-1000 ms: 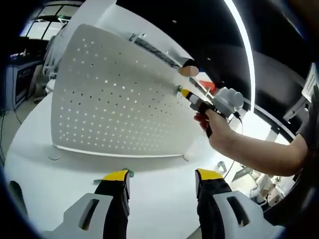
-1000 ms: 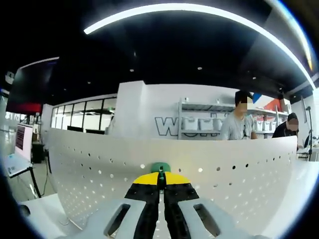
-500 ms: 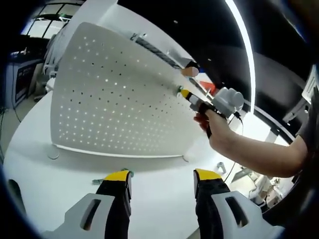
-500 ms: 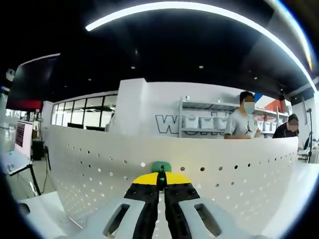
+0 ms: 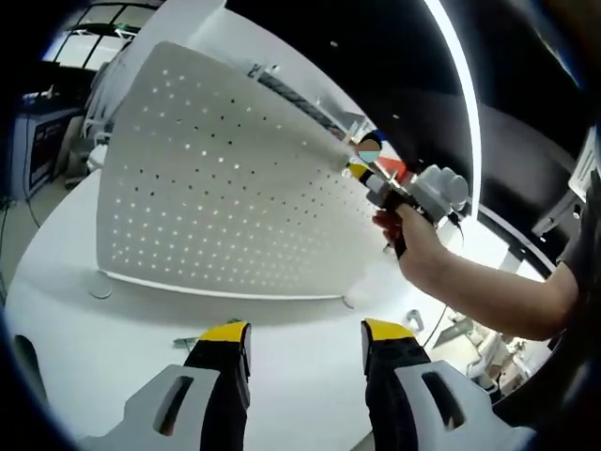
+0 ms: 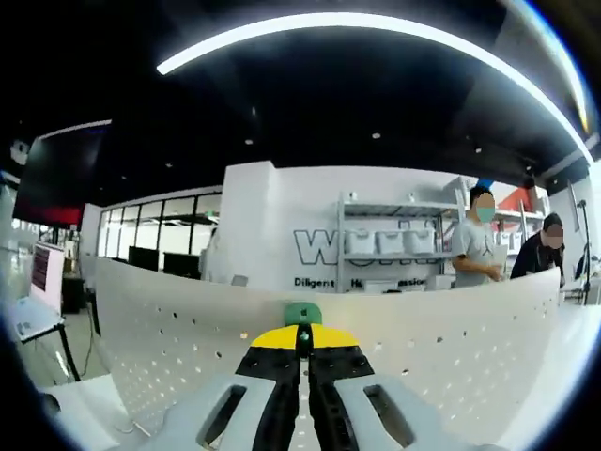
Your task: Insert the hook assembly into the mounting plate slot until the hook locks in place.
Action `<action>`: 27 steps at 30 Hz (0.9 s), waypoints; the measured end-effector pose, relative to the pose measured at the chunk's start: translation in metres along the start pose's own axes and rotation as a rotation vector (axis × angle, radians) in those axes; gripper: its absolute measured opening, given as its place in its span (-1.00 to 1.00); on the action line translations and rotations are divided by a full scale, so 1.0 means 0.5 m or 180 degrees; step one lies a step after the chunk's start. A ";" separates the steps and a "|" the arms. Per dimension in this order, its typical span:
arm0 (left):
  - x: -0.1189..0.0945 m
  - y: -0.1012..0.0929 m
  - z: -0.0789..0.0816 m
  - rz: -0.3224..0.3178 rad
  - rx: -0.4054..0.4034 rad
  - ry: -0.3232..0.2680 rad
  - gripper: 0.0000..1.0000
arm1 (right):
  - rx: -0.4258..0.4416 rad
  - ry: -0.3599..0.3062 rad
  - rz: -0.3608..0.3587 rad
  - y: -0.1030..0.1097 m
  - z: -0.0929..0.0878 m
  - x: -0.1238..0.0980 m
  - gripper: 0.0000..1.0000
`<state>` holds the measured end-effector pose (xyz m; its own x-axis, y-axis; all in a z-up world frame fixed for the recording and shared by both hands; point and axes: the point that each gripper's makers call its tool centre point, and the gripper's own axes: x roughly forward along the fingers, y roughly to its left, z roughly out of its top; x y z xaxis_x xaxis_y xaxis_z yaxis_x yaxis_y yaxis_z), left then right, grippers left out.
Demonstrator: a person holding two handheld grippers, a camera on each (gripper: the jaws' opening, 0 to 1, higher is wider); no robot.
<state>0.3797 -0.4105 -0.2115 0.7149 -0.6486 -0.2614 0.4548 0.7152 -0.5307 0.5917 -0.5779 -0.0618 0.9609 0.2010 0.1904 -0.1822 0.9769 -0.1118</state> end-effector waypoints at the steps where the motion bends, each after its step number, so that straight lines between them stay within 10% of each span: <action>1: 0.000 -0.001 0.000 -0.0005 -0.0002 -0.0003 -0.03 | -0.0061 0.0036 -0.0010 -0.002 -0.004 0.001 -1.00; 27: 0.000 0.006 -0.007 0.0028 0.0033 0.0034 0.01 | 0.0118 0.0084 -0.0069 -0.009 -0.048 -0.004 -1.00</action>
<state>0.3791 -0.4094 -0.2158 0.7132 -0.6450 -0.2745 0.4541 0.7234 -0.5200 0.5957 -0.5843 -0.0853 0.9698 0.1781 0.1665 -0.1683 0.9831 -0.0716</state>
